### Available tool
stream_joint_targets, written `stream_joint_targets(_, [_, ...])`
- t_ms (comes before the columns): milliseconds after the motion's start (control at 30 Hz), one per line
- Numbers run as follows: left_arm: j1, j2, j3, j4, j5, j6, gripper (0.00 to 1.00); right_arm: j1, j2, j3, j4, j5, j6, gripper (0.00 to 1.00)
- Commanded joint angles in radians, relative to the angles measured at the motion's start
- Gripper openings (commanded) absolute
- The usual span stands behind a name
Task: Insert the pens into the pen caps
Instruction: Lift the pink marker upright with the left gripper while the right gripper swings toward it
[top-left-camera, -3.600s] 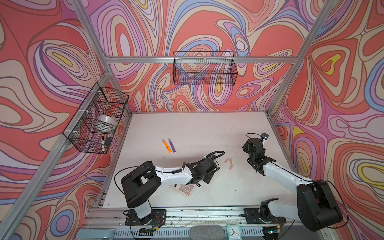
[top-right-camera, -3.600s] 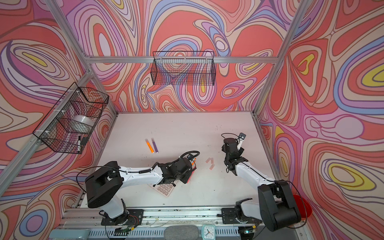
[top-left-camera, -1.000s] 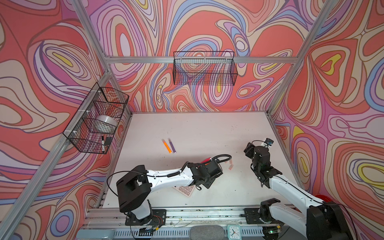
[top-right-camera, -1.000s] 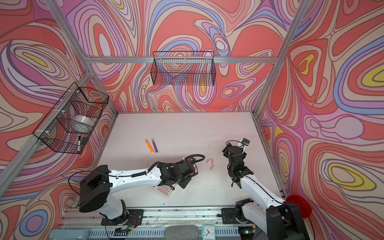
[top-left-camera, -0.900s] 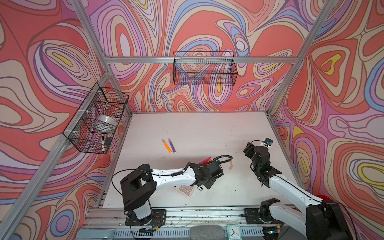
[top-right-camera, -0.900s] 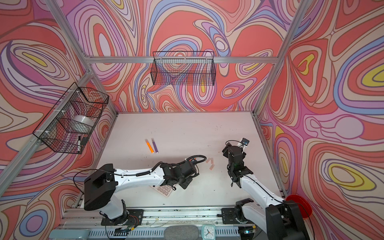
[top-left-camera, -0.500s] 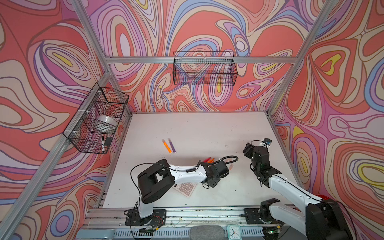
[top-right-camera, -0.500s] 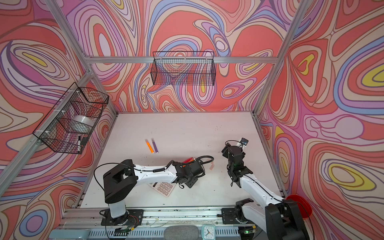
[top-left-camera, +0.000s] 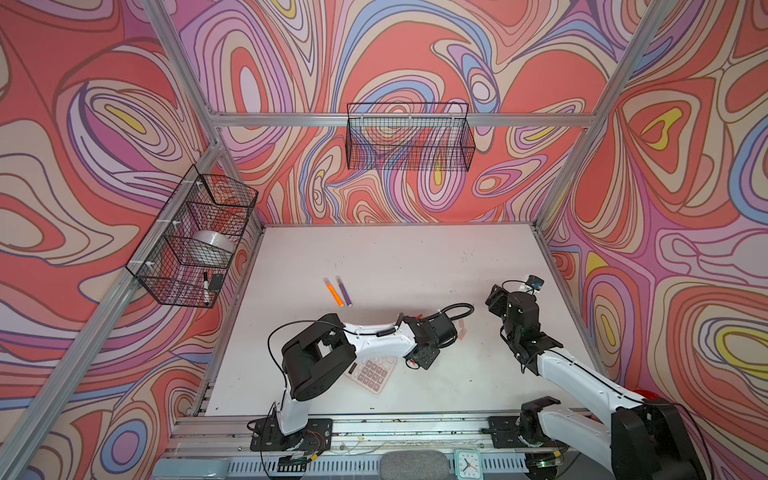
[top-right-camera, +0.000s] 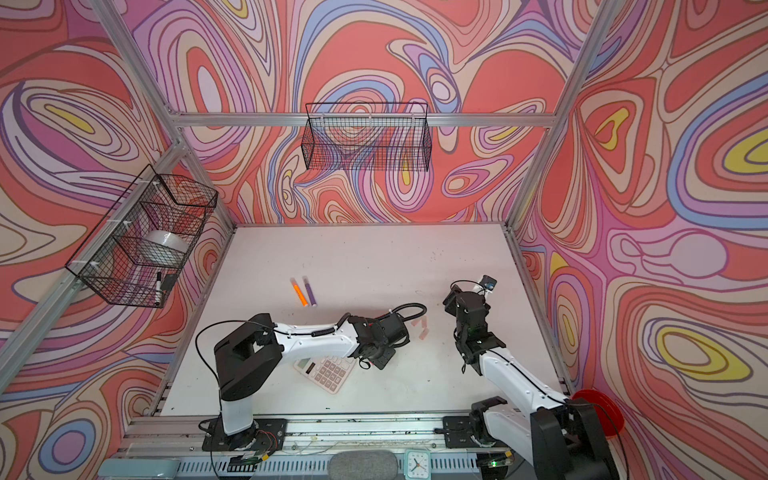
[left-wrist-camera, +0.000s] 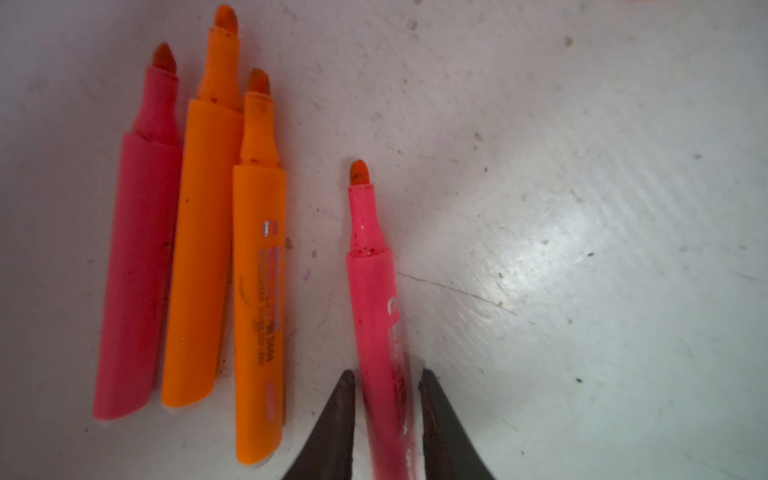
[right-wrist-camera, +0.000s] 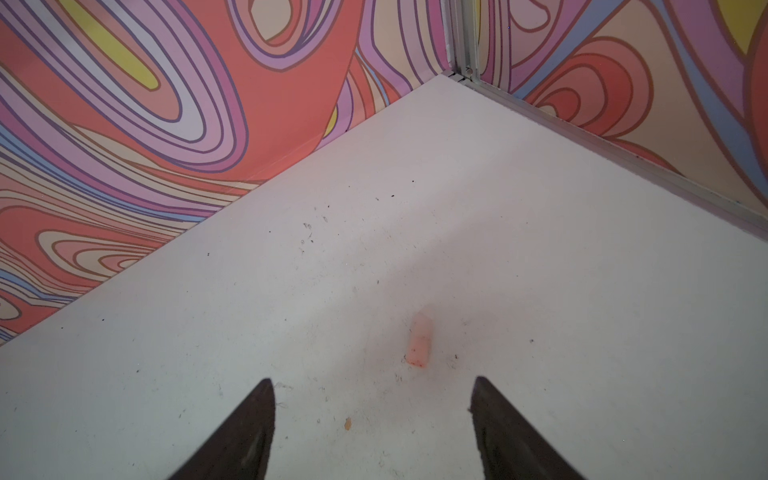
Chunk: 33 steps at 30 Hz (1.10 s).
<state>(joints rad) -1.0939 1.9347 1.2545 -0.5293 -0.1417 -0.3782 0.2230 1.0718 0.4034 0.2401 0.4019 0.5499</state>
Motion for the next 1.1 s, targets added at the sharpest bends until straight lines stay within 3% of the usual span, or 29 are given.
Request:
stream_joint_targets(0, [0.002, 0.056, 0.004, -0.075, 0.046, -0.009, 0.24, -0.004, -0.006, -0.007, 0.013, -0.005, -0.013, 0.76])
stream_joint_targets(300, [0.018, 0.046, -0.007, -0.075, 0.039, -0.007, 0.19, -0.004, 0.008, 0.001, 0.013, -0.013, -0.016, 0.77])
stream_joint_targets(567, [0.019, -0.086, -0.097, 0.015, 0.016, 0.006, 0.15, -0.001, -0.086, 0.003, -0.070, -0.035, 0.004, 0.69])
stream_joint_targets(800, [0.019, -0.220, -0.186, 0.107, 0.008, 0.009, 0.12, 0.002, -0.342, -0.069, -0.107, -0.366, 0.114, 0.75])
stream_joint_targets(967, [0.019, -0.303, -0.250, 0.173, -0.012, 0.007, 0.10, 0.026, -0.362, -0.080, -0.071, -0.560, 0.239, 0.75])
stream_joint_targets(1067, [0.019, -0.354, -0.283, 0.209, -0.010, 0.004, 0.10, 0.088, -0.360, -0.124, 0.029, -0.598, 0.319, 0.75])
